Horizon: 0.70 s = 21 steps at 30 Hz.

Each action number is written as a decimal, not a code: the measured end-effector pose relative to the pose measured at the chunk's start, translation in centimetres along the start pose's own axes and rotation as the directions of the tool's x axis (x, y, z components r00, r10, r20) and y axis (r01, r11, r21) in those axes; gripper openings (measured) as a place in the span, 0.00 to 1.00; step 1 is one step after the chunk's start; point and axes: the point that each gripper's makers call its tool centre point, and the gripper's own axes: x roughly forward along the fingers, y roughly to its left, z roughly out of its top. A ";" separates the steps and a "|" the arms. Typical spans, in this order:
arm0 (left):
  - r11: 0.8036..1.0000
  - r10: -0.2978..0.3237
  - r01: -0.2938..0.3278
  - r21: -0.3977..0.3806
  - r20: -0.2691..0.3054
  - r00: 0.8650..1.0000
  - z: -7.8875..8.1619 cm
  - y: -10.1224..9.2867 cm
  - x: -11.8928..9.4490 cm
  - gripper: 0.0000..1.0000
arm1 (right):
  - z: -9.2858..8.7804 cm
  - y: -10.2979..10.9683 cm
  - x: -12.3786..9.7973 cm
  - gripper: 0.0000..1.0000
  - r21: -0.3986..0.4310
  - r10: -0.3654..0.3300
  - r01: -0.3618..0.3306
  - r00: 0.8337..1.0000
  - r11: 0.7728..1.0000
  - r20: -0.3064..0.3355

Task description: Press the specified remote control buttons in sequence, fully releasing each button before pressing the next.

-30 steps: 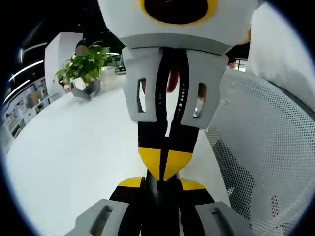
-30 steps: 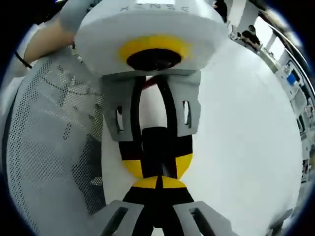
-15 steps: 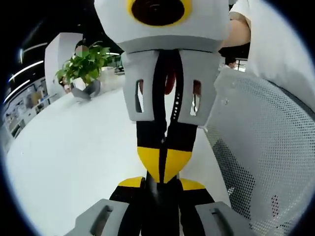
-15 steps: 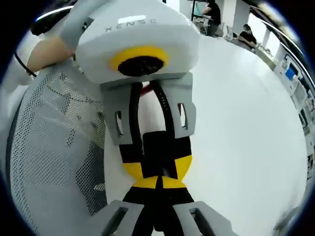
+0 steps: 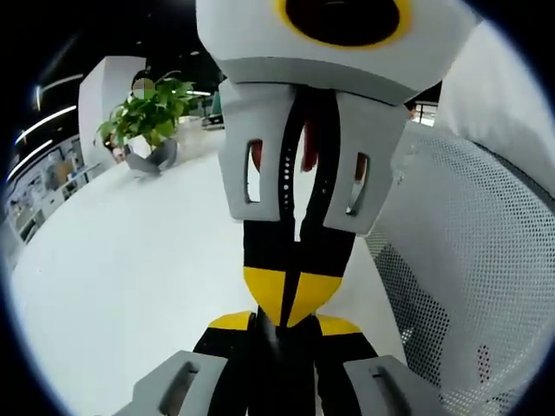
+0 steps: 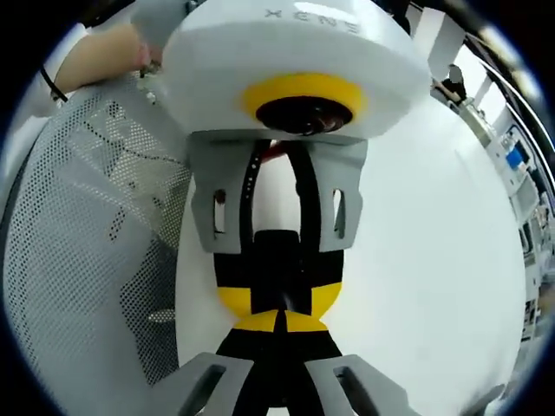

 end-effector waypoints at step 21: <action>1.000 0.005 -0.005 0.004 -0.027 1.000 -0.1 -0.1 0.0 0.26 | 0.9 0.4 0.3 0.00 -0.012 0.016 -0.015 0.998 1.000 0.053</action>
